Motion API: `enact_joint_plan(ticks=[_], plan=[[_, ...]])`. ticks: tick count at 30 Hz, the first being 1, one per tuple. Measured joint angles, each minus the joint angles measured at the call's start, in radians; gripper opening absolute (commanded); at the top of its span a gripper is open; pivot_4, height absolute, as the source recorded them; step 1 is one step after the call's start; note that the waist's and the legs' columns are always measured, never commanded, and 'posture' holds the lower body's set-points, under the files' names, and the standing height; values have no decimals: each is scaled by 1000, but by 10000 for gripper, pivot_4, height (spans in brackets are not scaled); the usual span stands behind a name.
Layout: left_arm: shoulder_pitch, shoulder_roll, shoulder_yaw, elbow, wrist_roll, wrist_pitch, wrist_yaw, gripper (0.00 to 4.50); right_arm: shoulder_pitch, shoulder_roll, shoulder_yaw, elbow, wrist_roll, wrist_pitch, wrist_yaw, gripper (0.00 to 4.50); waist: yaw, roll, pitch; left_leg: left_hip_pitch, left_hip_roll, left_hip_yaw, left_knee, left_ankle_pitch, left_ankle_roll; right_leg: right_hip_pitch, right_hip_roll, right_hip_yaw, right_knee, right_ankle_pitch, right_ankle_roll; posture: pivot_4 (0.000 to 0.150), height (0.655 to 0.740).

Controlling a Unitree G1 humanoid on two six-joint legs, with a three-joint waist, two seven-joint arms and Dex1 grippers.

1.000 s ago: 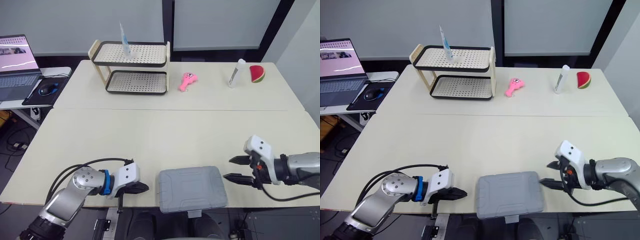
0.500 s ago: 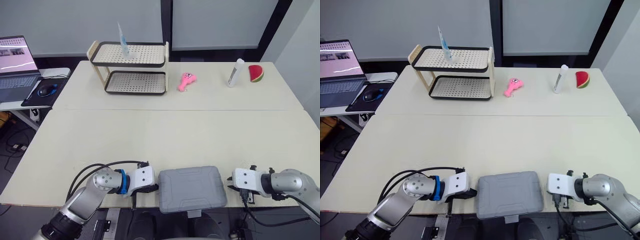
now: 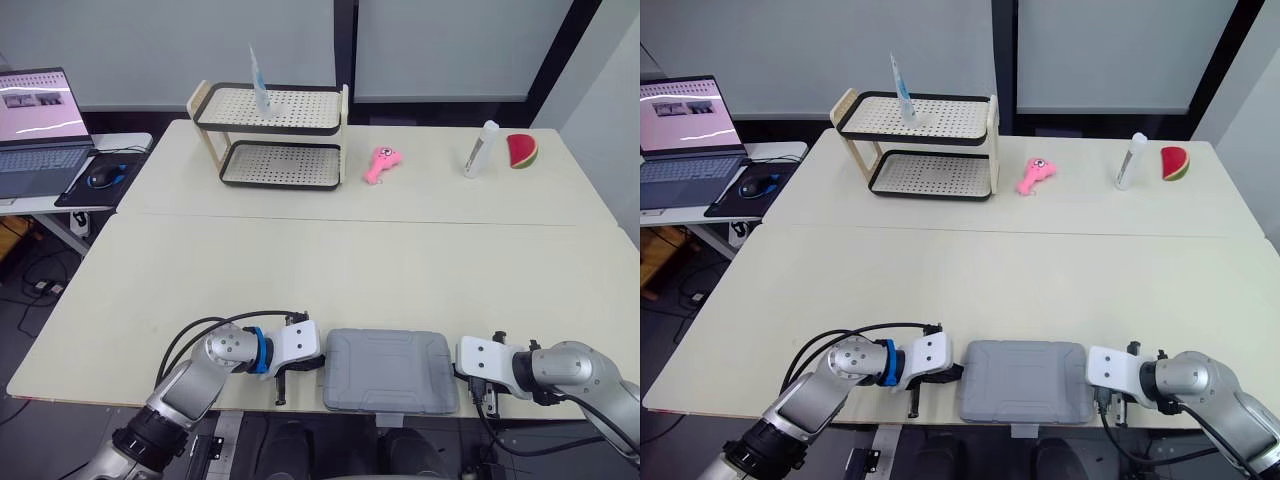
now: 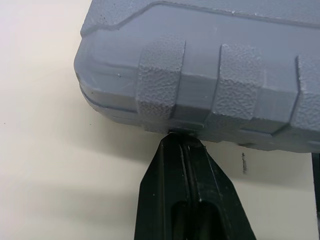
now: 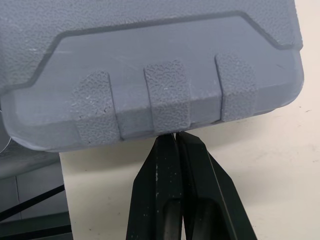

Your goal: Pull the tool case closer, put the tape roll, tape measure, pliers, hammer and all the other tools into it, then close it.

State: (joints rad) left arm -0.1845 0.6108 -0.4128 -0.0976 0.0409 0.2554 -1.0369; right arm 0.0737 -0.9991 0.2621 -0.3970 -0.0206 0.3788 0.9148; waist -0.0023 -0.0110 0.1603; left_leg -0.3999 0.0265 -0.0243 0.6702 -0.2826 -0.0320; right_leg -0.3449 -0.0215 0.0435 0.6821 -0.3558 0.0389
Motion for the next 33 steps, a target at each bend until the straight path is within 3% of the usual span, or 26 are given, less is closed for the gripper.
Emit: enact_joint_plan(ticks=[12, 17, 20, 26, 33], plan=[[-18, -6, 0, 31, 7, -23, -2, 0, 16, 19, -19, 0, -17, 10, 4, 102, 1, 0, 0, 1, 0, -1, 1, 0, 0, 2, 0, -1, 0, 0, 0, 1500, 7400], [-3, 24, 35, 59, -6, -93, 5, 0, 36, 10, -97, 40, -14, -67, -4, 102, 0, 0, 0, 1, 1, -1, 2, 0, 0, 2, 0, -1, 0, 0, 0, 1500, 7400], [7, 80, 137, 104, -47, -137, 2, 5685, 38, 6, -211, 103, 6, -153, -19, 6148, -5, 0, 0, 1, 2, -1, 1, 0, 0, 2, 1, -1, 1, 0, 0, 1500, 7400], [27, 212, 403, 132, -288, -165, -137, 24461, 47, 13, -477, 153, 273, -182, 120, 15685, -5, 0, 0, 1, 1, -1, 1, 0, 0, 2, 0, -2, 0, 0, 0, 1500, 7400], [-21, 290, 537, 186, -436, -51, -228, 45000, 61, -60, -647, 148, 440, -72, 259, 26709, -3, 0, 0, 1, 1, -1, 1, 0, 0, 2, 0, -2, 0, 0, 0, 1500, 7400]])
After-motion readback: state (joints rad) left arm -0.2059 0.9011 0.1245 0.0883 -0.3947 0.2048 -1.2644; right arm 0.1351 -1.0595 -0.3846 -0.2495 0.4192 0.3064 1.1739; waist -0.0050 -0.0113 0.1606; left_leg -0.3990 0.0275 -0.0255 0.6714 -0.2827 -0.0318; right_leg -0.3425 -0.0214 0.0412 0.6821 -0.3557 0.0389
